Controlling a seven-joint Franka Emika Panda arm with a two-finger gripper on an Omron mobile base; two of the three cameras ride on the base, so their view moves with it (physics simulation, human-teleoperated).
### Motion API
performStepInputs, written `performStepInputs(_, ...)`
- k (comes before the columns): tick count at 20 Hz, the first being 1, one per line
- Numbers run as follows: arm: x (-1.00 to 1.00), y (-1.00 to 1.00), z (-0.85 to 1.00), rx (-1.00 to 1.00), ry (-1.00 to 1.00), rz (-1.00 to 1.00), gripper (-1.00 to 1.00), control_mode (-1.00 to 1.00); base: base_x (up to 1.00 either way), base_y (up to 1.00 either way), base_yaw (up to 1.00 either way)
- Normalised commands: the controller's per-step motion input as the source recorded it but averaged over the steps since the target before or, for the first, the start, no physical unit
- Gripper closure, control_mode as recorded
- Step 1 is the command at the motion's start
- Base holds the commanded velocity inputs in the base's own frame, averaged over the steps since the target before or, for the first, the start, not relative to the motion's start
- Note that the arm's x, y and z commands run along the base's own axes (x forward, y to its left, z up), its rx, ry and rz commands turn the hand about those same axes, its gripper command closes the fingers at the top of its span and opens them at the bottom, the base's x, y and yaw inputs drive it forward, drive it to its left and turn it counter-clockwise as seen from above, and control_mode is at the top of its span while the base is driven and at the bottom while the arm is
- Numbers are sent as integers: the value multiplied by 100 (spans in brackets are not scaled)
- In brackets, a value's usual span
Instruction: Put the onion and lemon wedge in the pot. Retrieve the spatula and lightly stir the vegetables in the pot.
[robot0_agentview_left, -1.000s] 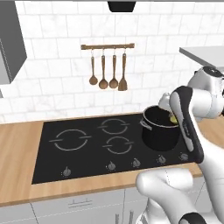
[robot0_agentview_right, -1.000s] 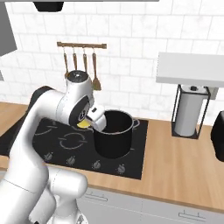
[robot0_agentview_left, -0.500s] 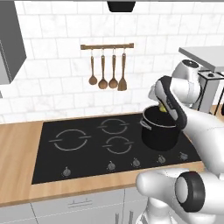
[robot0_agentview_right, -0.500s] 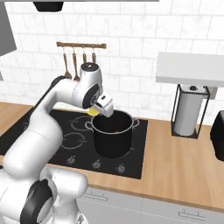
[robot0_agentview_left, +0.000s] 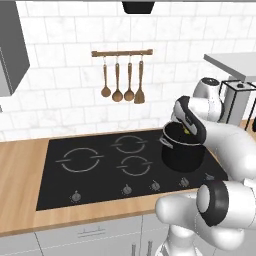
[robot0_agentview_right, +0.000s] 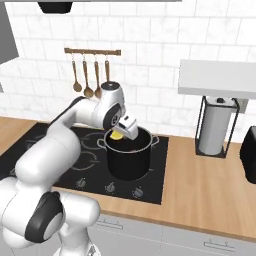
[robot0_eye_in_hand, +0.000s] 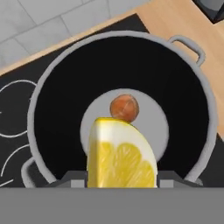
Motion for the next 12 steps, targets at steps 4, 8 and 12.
performStepInputs(4, 0, -22, -51, -3, 0, 0, 100, -100, 0, 0, 0)
performStepInputs(8, 0, -4, -41, 0, 0, 2, 100, -100, 0, 0, 0)
performStepInputs(12, 0, 1, -24, -1, 0, 5, -100, -100, 0, 0, 0)
